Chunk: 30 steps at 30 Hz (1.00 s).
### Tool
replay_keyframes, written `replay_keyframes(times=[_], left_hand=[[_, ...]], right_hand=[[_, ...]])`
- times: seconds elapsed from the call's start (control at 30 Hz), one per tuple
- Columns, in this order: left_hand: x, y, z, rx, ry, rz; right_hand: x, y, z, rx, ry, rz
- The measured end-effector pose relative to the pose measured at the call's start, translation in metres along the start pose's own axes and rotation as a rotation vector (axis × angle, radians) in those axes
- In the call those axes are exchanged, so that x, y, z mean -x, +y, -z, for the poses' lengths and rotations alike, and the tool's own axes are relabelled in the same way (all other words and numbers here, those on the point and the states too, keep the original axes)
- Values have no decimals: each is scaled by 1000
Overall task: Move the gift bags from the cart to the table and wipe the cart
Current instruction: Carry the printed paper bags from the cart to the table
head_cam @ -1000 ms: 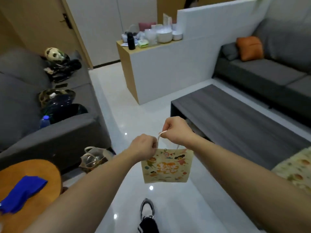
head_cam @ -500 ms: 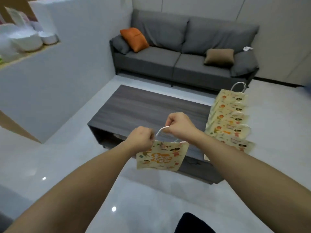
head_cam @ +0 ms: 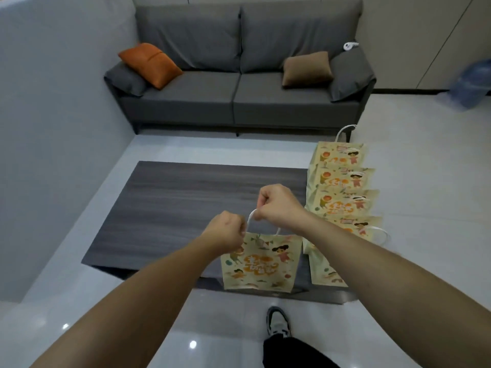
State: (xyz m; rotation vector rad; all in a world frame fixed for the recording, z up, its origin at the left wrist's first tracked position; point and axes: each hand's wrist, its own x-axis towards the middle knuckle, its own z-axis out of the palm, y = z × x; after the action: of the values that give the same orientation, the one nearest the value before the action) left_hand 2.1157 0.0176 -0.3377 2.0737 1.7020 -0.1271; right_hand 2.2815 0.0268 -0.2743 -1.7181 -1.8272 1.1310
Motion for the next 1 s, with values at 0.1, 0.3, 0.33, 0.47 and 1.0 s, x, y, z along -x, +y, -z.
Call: replay_keyframes(times=[0.1,0.3,0.33,0.47,1.0], left_hand=[[-48,14,9,-38,20,11],[-131,21,28,-48,71,6],[-145,20,31,-53,78,13],[-205,15,45,-63,151,68],[-420,-12,54,208,100,-31]], right_hand=[[-42,12,18,-23,22,-18],[-112,29,51,-60,90,-52],[-123,31,54,-49,106,-63],[-175,30,64,67,168,-91],[-354,56,93,246,320,-279]])
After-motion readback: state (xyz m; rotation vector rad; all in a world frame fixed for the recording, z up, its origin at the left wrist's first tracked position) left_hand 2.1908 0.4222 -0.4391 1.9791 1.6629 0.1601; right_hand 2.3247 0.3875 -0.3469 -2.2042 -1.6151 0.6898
